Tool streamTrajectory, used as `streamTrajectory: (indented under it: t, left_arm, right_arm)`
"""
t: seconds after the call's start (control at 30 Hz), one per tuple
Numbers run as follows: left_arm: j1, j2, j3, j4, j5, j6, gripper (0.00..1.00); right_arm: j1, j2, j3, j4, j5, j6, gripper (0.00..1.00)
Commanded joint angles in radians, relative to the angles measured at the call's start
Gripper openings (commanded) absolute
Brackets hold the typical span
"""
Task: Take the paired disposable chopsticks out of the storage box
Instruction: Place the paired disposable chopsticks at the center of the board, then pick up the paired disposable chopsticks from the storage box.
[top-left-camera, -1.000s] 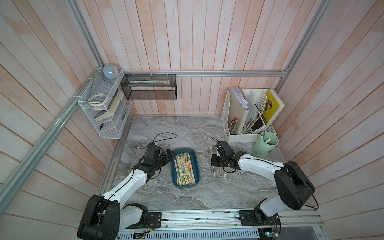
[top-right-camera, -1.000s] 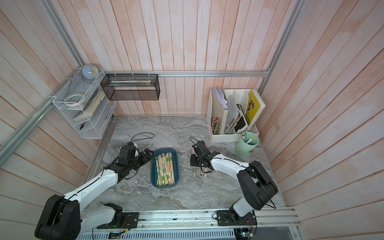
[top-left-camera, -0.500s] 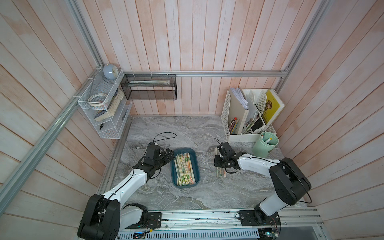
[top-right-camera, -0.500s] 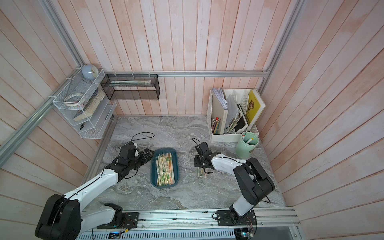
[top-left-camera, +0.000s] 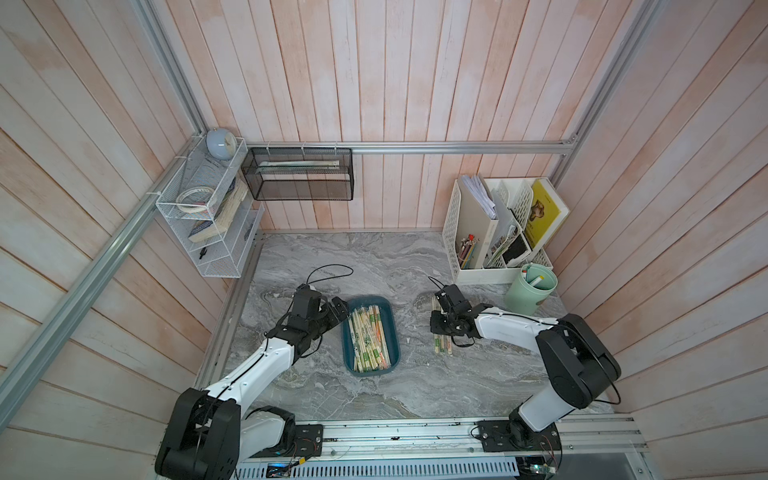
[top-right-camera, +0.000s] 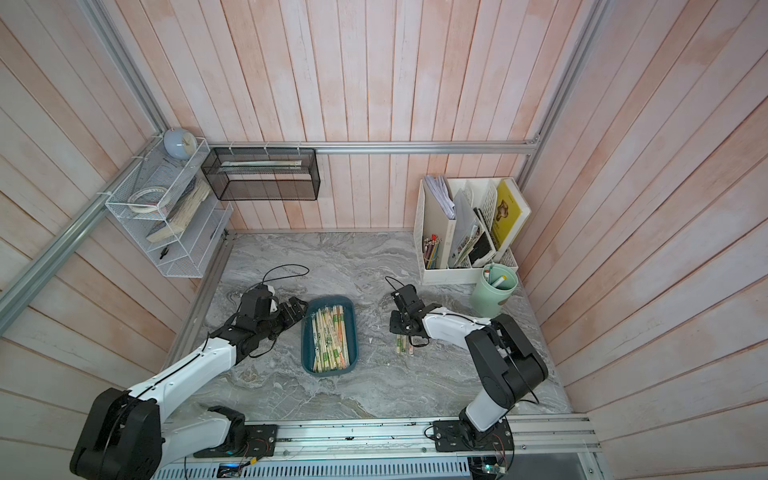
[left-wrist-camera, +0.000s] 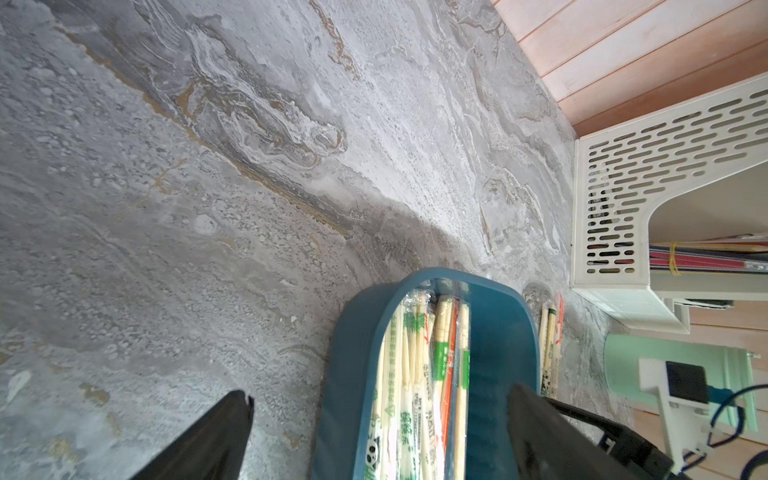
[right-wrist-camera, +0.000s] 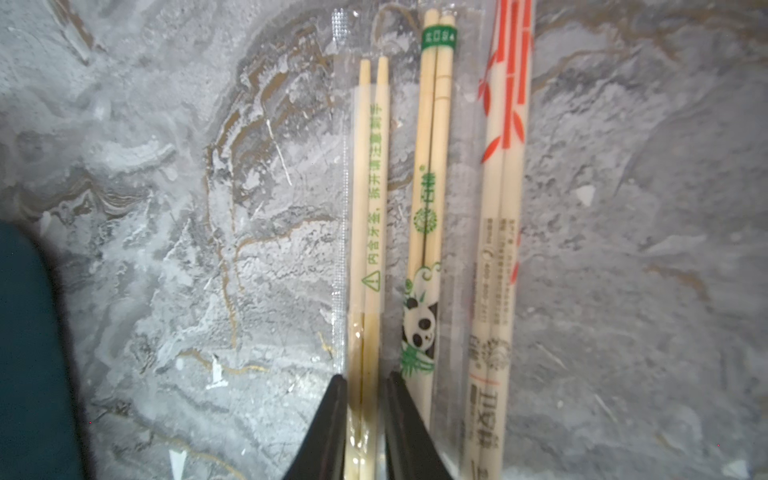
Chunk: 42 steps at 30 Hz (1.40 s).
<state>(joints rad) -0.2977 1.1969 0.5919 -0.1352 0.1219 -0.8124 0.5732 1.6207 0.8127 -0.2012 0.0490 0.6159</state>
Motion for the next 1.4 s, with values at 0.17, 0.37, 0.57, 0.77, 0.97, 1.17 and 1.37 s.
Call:
streamTrajectory:
  t: [0.17,0.37,0.57,0.77,0.97,1.17,1.37]
  left_arm:
    - [-0.004,-0.002,0.017,0.01,-0.012,0.002,1.0]
    - [-0.004,0.003,0.018,0.013,-0.018,0.01,1.0]
    - [-0.003,0.007,0.019,0.009,-0.034,0.022,1.0]
    - [0.016,-0.004,0.014,-0.016,-0.047,0.033,1.0]
    - [0.075,-0.036,-0.008,-0.03,-0.025,0.051,1.0]
    - [0.105,-0.068,-0.041,-0.023,-0.017,0.061,1.0]
    - [0.112,-0.071,-0.055,-0.006,-0.001,0.068,1.0]
  right_arm:
    - [-0.006,-0.036,0.035,-0.06,0.023,-0.008,0.25]
    - [0.004,-0.099,0.08,-0.092,-0.026,-0.004,0.29]
    - [0.075,-0.104,0.202,-0.139,-0.051,-0.013,0.31]
    - [0.176,-0.044,0.334,-0.175,-0.045,-0.012,0.31]
    - [0.253,0.044,0.427,-0.204,-0.043,-0.009,0.32]
    - [0.311,0.119,0.486,-0.243,-0.022,-0.011,0.32]
    - [0.348,0.173,0.512,-0.27,-0.008,0.002,0.32]
